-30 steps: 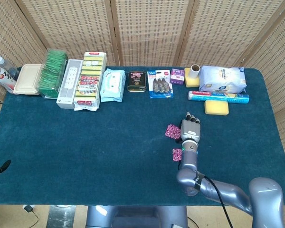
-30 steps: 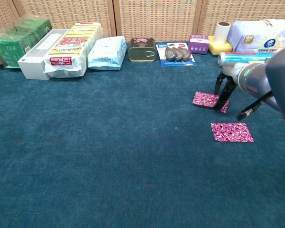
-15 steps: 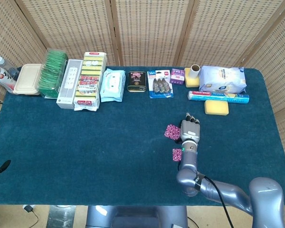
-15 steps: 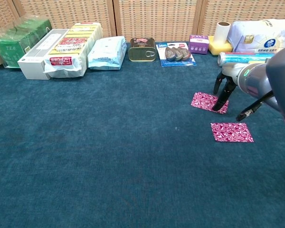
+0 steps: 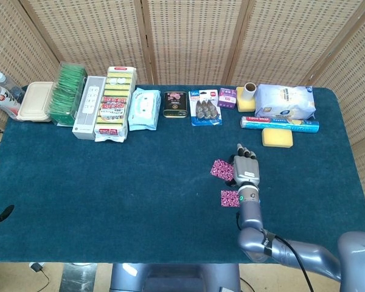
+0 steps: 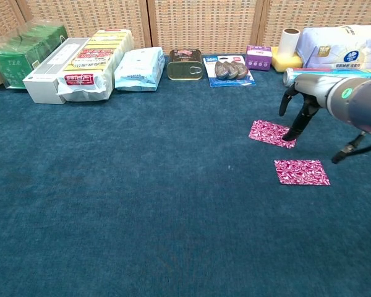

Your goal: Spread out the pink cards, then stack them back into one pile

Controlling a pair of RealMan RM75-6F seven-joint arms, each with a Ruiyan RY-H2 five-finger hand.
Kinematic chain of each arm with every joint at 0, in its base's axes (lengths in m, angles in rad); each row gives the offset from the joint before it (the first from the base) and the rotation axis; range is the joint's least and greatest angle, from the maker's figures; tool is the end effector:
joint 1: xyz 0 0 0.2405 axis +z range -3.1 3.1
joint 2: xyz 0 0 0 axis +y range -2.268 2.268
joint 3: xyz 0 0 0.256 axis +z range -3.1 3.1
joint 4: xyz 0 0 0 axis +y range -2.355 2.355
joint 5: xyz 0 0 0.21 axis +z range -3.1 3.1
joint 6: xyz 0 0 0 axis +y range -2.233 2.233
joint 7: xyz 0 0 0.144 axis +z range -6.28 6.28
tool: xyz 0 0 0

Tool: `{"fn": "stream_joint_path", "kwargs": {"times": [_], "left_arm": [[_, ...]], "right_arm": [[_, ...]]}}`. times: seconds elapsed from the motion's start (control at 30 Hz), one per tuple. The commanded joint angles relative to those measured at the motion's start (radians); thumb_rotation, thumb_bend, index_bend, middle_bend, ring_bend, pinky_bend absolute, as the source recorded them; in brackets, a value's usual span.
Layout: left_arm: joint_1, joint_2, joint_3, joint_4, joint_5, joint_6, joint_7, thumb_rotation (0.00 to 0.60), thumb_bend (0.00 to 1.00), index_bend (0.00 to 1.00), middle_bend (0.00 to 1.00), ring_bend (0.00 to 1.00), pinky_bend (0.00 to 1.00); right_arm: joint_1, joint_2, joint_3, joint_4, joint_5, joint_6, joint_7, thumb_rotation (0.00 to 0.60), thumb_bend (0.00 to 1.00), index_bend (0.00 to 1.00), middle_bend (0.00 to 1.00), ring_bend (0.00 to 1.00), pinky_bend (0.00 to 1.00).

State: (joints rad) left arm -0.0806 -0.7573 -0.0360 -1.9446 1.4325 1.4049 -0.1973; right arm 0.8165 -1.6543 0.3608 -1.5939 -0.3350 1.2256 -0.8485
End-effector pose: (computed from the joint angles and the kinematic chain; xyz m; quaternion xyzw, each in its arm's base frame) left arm -0.2764 0.1715 0.2269 -0.5531 -0.4772 -0.3988 0.5544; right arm -0.1472 -0.3523 -0.0193 0.6113 -0.5253 0.2343 0.5436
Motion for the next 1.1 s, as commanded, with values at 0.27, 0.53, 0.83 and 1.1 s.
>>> {"fn": "stream_joint_path", "kwargs": {"times": [0.27,0.53,0.83,1.1], "left_arm": [[-0.002,-0.003,0.002,-0.011,0.005,0.0,0.016,0.6,0.24,0.0,0.0,0.0,0.06],[-0.002,-0.003,0.001,-0.012,-0.002,-0.002,0.018,0.6,0.25,0.0,0.0,0.0,0.06],[-0.001,0.0,0.001,-0.009,0.001,-0.003,0.004,0.6,0.24,0.0,0.0,0.0,0.06],[-0.002,-0.002,0.002,-0.011,0.0,-0.003,0.012,0.6,0.24,0.0,0.0,0.0,0.06]], "right_arm": [[-0.05,0.089,-0.118,-0.119,-0.096,-0.02,0.018,0.6,0.24,0.33,0.0,0.0,0.03],[-0.081,0.144,-0.217,-0.175,-0.237,-0.049,0.052,0.6,0.23,0.26,0.0,0.0,0.01],[-0.098,0.179,-0.278,-0.192,-0.319,-0.083,0.084,0.6,0.19,0.25,0.0,0.0,0.0],[-0.103,0.149,-0.293,-0.153,-0.355,-0.064,0.087,0.6,0.19,0.25,0.0,0.0,0.0]]}}
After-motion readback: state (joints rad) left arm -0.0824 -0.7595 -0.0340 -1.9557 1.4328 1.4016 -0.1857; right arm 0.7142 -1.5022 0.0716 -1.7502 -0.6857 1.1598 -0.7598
